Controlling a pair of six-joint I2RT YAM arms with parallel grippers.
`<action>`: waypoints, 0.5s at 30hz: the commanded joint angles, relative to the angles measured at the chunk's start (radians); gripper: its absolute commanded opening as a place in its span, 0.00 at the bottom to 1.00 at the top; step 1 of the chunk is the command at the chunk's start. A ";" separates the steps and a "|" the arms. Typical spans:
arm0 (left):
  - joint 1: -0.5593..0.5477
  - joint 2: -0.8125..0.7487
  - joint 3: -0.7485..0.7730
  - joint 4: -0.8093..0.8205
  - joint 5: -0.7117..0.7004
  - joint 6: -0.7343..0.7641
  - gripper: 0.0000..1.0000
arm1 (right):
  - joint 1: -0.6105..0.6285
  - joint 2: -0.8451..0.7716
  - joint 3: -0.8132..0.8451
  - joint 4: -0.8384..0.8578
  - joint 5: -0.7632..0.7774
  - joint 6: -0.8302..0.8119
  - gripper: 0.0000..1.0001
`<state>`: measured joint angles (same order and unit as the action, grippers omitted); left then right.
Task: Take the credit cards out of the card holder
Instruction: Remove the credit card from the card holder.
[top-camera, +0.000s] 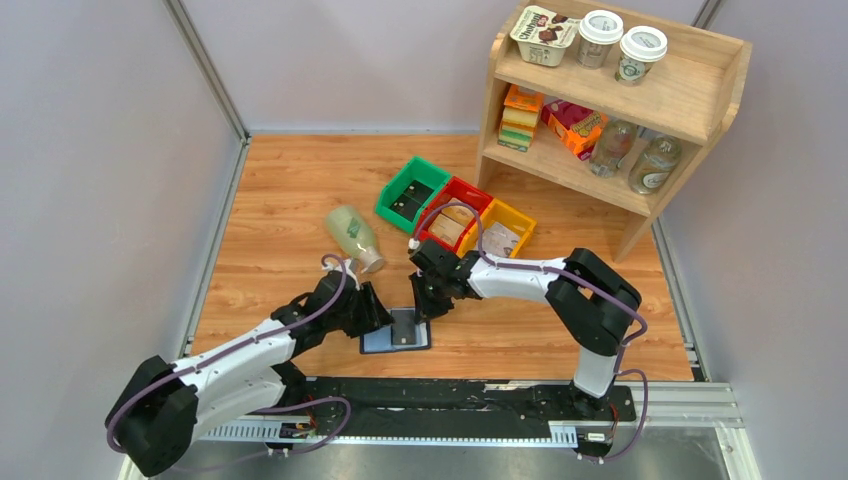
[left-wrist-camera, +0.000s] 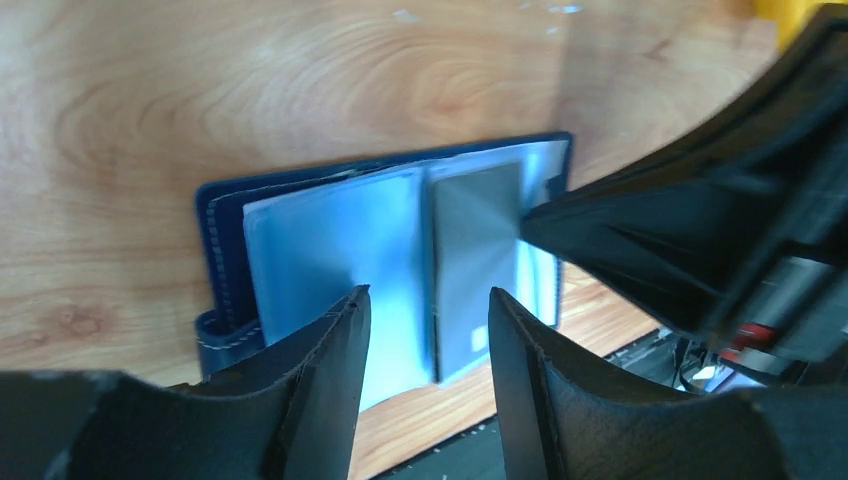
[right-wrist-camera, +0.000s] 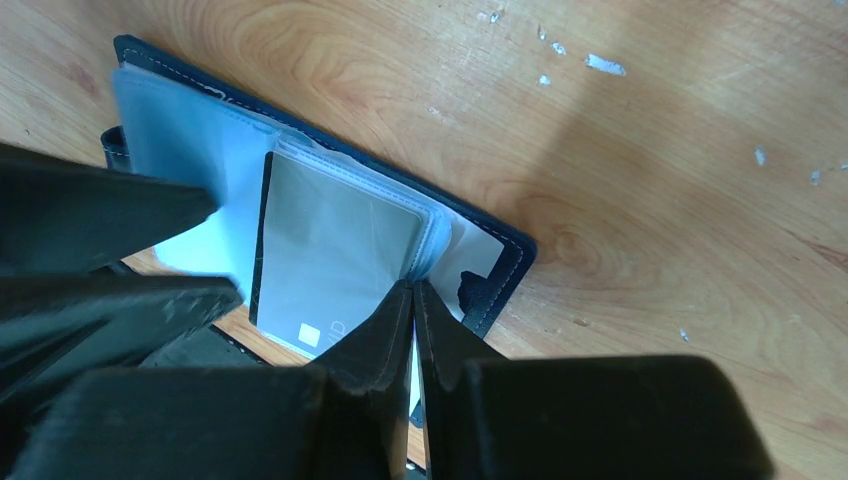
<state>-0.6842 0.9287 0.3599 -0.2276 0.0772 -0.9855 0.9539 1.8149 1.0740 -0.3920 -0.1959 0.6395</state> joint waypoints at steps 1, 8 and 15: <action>0.032 -0.004 -0.111 0.283 0.065 -0.091 0.55 | 0.008 0.031 -0.054 -0.028 0.035 -0.008 0.11; 0.035 0.036 -0.197 0.425 0.101 -0.134 0.54 | 0.006 0.029 -0.071 -0.016 0.021 -0.006 0.11; 0.035 0.071 -0.213 0.473 0.127 -0.154 0.50 | 0.006 0.030 -0.075 -0.002 0.007 -0.001 0.11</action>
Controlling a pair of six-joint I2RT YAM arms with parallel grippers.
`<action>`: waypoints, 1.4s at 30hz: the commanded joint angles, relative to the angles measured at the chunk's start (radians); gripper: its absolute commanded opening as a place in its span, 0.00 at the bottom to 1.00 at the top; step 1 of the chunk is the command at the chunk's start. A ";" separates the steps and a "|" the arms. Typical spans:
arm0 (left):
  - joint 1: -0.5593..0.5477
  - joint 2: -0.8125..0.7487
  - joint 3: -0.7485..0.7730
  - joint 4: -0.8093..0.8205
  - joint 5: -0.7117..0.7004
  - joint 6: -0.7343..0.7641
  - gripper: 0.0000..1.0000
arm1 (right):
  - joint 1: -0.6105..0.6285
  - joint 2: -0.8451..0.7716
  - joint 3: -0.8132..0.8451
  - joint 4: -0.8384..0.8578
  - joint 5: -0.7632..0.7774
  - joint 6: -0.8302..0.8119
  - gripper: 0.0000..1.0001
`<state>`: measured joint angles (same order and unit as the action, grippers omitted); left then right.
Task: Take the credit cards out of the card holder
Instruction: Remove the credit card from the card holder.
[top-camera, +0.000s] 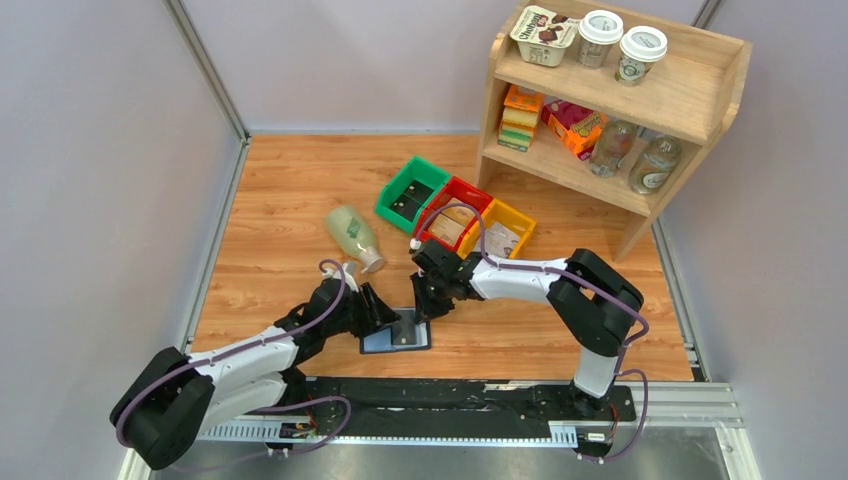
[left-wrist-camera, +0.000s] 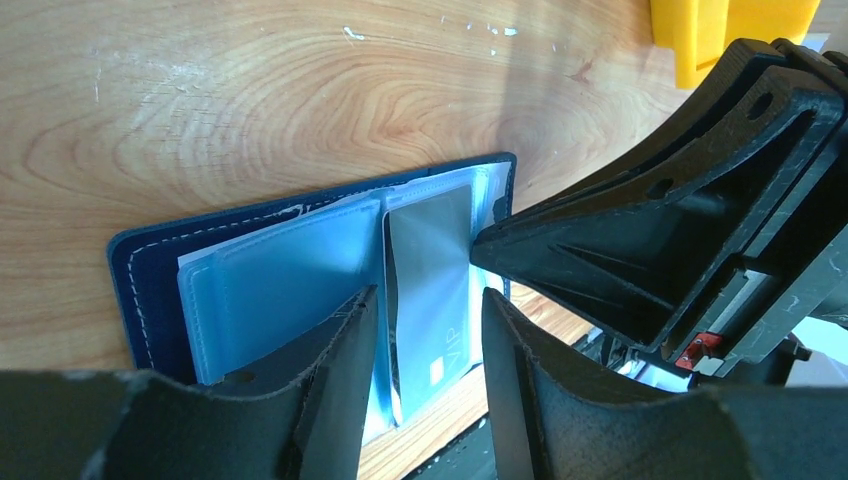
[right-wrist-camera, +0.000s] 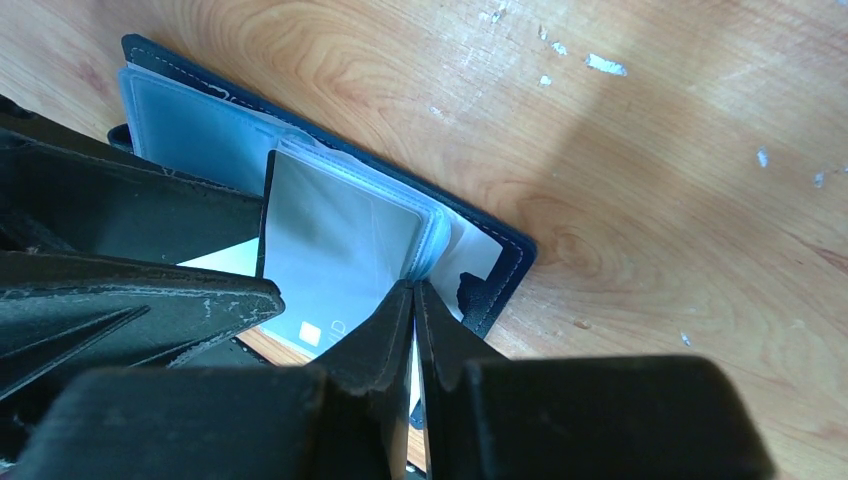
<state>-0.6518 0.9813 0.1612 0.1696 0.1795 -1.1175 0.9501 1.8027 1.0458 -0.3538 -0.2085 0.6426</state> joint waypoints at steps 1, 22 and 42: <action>0.003 0.029 -0.017 0.087 0.034 -0.024 0.50 | 0.010 0.043 -0.049 -0.037 0.020 -0.003 0.11; 0.003 -0.167 -0.088 0.225 0.069 -0.085 0.16 | 0.009 0.072 -0.081 0.016 -0.005 0.023 0.10; 0.009 -0.285 0.066 -0.352 -0.047 -0.010 0.00 | 0.007 0.081 -0.082 0.010 0.004 0.022 0.10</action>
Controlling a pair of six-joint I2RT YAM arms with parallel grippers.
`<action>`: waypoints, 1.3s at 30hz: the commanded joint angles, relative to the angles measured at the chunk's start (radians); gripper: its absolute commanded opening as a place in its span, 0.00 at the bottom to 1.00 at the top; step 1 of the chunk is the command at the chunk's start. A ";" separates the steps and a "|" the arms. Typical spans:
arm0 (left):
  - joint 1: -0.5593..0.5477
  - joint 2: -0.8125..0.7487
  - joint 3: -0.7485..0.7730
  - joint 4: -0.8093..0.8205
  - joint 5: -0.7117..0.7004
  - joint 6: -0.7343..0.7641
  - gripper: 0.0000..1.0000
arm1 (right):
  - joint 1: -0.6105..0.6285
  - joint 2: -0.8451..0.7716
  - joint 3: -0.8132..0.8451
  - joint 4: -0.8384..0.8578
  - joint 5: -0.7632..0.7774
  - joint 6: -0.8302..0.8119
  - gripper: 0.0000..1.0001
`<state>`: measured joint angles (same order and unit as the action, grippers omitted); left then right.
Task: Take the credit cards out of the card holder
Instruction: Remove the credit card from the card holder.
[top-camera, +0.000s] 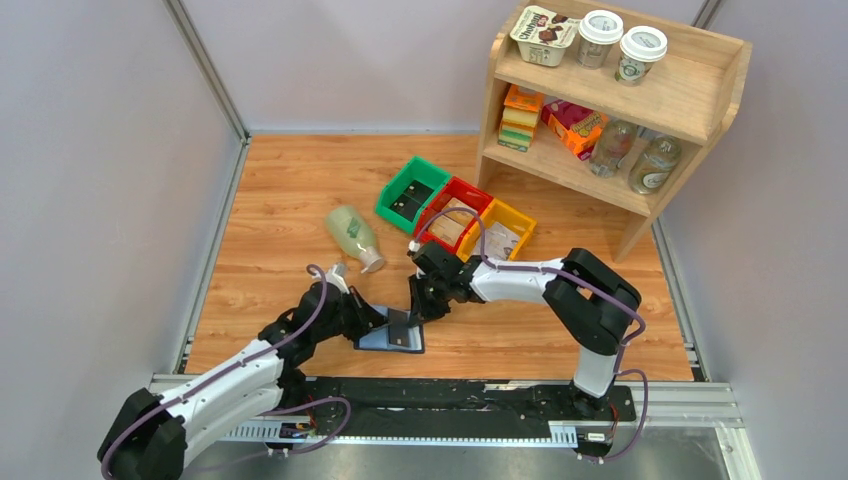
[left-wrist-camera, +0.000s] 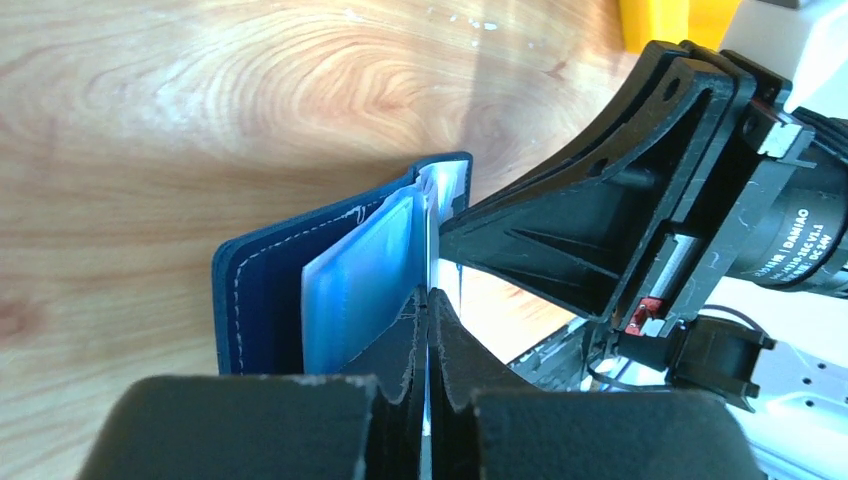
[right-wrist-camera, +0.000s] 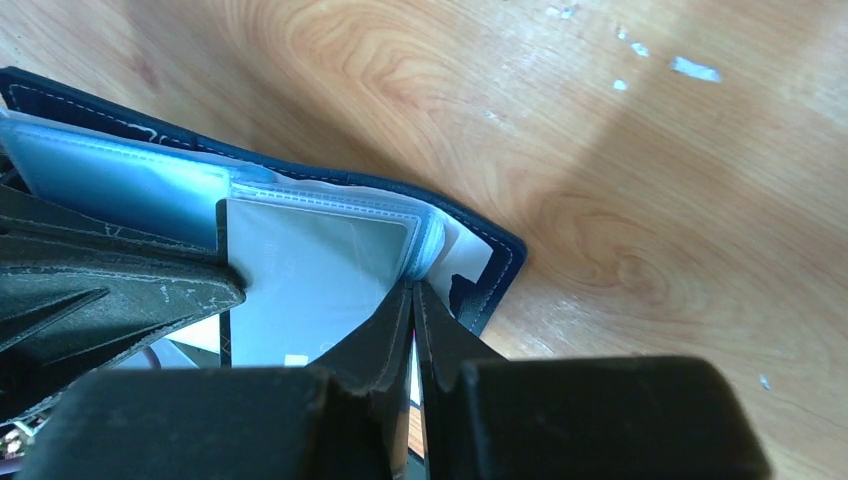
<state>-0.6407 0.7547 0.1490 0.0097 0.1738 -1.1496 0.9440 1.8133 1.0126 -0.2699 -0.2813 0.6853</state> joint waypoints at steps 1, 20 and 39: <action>0.001 -0.066 0.083 -0.212 -0.056 0.019 0.00 | 0.013 0.072 -0.051 -0.072 0.079 -0.021 0.10; 0.013 -0.061 0.146 -0.455 -0.195 0.077 0.00 | -0.033 0.035 -0.059 -0.078 0.083 -0.043 0.11; 0.012 0.031 0.231 -0.336 -0.088 0.159 0.01 | -0.031 -0.143 0.041 -0.085 0.117 -0.081 0.25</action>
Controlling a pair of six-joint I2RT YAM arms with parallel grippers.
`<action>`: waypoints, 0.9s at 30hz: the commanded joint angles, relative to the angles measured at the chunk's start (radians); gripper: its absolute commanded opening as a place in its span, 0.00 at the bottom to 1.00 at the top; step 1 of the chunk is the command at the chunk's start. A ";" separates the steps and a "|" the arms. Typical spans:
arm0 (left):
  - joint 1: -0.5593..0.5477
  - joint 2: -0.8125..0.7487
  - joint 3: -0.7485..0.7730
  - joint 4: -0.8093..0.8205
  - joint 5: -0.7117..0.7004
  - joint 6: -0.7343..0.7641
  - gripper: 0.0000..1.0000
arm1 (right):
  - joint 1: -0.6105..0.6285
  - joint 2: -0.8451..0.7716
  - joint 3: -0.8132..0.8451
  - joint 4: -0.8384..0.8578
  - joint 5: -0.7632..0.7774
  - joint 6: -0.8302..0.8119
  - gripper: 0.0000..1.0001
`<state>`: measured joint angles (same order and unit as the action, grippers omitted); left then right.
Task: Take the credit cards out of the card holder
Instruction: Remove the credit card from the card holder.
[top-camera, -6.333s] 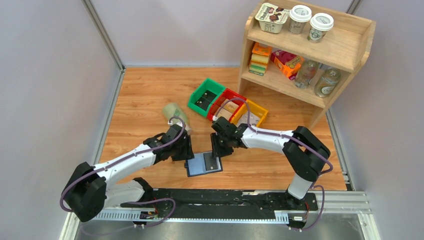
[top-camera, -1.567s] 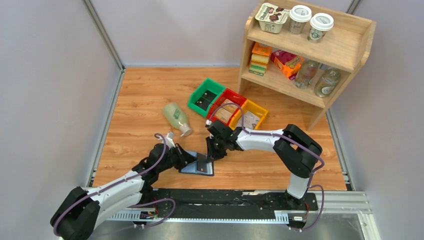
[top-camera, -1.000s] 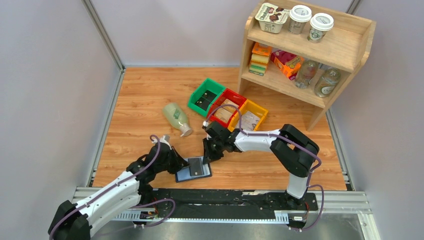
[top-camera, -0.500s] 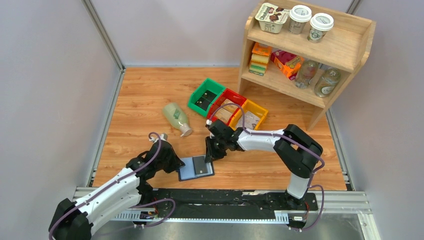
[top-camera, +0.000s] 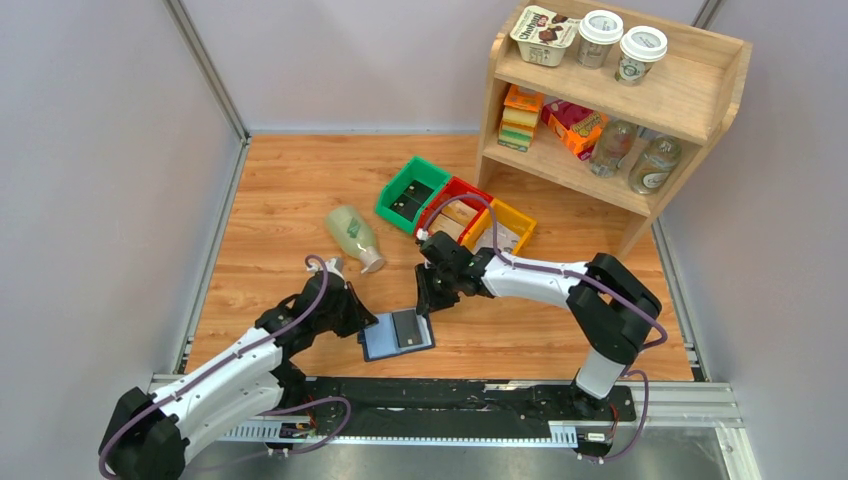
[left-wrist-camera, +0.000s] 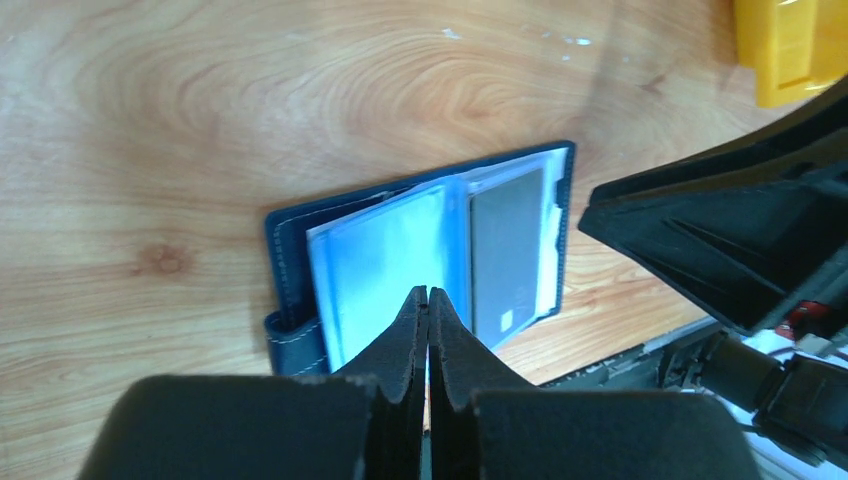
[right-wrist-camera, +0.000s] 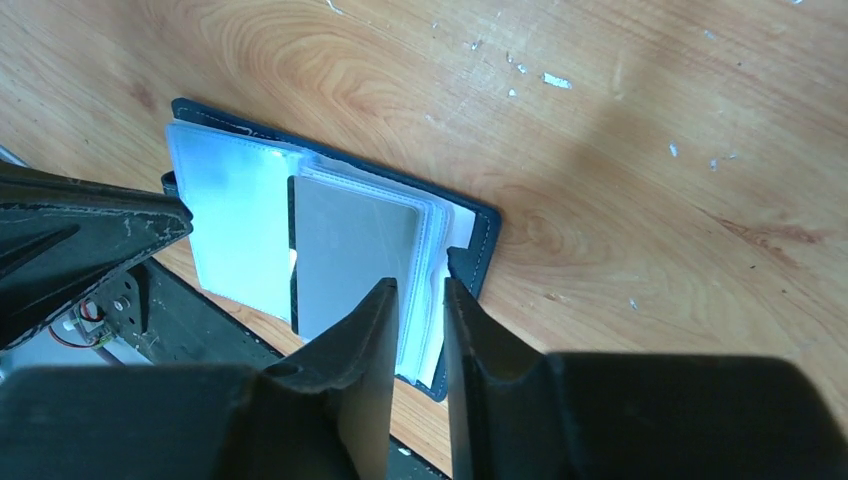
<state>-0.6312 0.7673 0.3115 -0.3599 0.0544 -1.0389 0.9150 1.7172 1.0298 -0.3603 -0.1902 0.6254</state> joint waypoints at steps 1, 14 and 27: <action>0.002 0.020 0.080 0.033 0.039 0.050 0.01 | -0.002 -0.044 0.023 0.015 0.012 -0.023 0.22; 0.002 0.109 0.078 0.117 0.114 0.045 0.13 | -0.002 0.081 -0.054 0.113 -0.080 0.014 0.13; 0.002 0.177 0.009 0.231 0.166 -0.033 0.54 | -0.002 0.107 -0.129 0.138 -0.066 0.030 0.08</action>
<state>-0.6312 0.9081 0.3504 -0.2108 0.1837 -1.0332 0.9085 1.7790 0.9478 -0.1833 -0.3126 0.6659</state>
